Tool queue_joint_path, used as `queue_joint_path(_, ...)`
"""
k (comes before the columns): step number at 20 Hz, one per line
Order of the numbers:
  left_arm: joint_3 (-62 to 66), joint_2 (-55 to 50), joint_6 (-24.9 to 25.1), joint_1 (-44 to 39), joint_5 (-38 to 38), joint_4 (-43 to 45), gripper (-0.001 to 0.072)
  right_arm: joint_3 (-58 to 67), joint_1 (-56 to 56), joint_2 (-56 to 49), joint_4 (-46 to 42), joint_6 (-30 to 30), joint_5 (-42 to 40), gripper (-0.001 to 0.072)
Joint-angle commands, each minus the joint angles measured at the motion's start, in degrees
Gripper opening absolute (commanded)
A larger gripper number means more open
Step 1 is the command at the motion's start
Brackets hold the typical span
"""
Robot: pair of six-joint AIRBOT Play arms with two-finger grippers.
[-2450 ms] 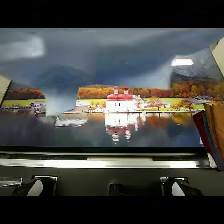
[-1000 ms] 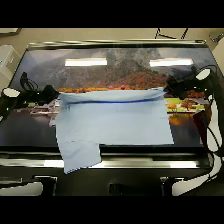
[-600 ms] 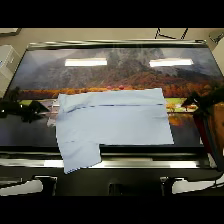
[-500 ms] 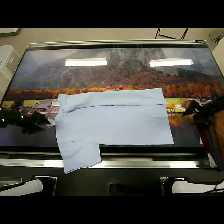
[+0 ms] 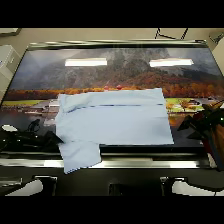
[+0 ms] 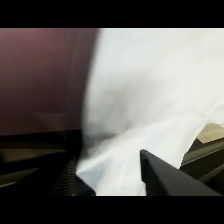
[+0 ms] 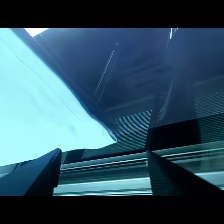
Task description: Fold the clothes and pants, and hang the long-sleeved shirts on hangers.
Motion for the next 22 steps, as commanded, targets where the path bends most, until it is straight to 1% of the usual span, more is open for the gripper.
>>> queue_joint_path(1,-1.44,0.15,-2.47,-3.17,7.02,-0.66,0.0278,-0.52,0.0,0.24,0.37,-0.42,-0.24,0.0595)
queue_joint_path(2,-1.44,0.15,-3.19,-3.98,8.39,-0.68,0.0177,-0.59,0.31,0.22,-0.09,-0.72,-0.28,0.0595)
queue_joint_path(3,-1.42,0.17,-3.23,-4.5,8.57,-0.66,0.0045,-1.09,0.68,0.22,-0.28,-1.55,-0.68,0.0596)
queue_joint_path(4,-1.42,0.22,-3.19,-4.68,8.31,-0.63,0.0024,-2.12,0.94,0.22,-0.02,-1.88,-1.6,0.0597)
queue_joint_path(7,-1.2,0.76,-1.88,-4.68,7.1,-0.46,0.0023,-7.3,1.36,-0.68,1.79,-3.78,-5.27,0.0601)
queue_joint_path(10,-1.07,1.51,-1.9,-4.68,6.56,-0.46,0.0023,-9.62,1.36,-3.41,4.39,-6.43,-5.66,0.0597)
queue_joint_path(13,-0.96,1.86,-1.9,-4.68,5.86,-0.46,0.0023,-9.73,1.38,-5.18,8.17,-6.82,-5.66,0.0561)
queue_joint_path(15,-0.57,1.95,-1.92,-4.68,5.66,-0.46,0.0023,-10.64,1.38,-5.38,8.59,-6.4,-6.73,0.0535)
queue_joint_path(16,-0.11,1.97,-1.92,-4.68,5.53,-0.46,0.0023,-11.43,1.38,-5.38,8.66,-5.7,-8.07,0.0487)
queue_joint_path(17,0.63,1.97,-1.92,-4.68,5.01,-0.46,0.0023,-11.76,1.38,-5.38,8.9,-5.75,-8.81,0.0383)
queue_joint_path(18,1.49,2.03,-1.92,-4.66,4.26,-0.44,0.0023,-11.61,1.36,-5.22,9.29,-5.75,-8.68,0.011)
queue_joint_path(19,2.8,2.08,-1.92,-4.61,3.45,-0.44,0.0023,-10.88,1.36,-4.92,9.4,-5.79,-8.04,0.0053)
queue_joint_path(22,10.69,2.43,-1.92,-4.63,-0.28,-0.55,0.0022,-4.31,1.36,-1.07,10.88,-7.48,-4.96,0.0051)
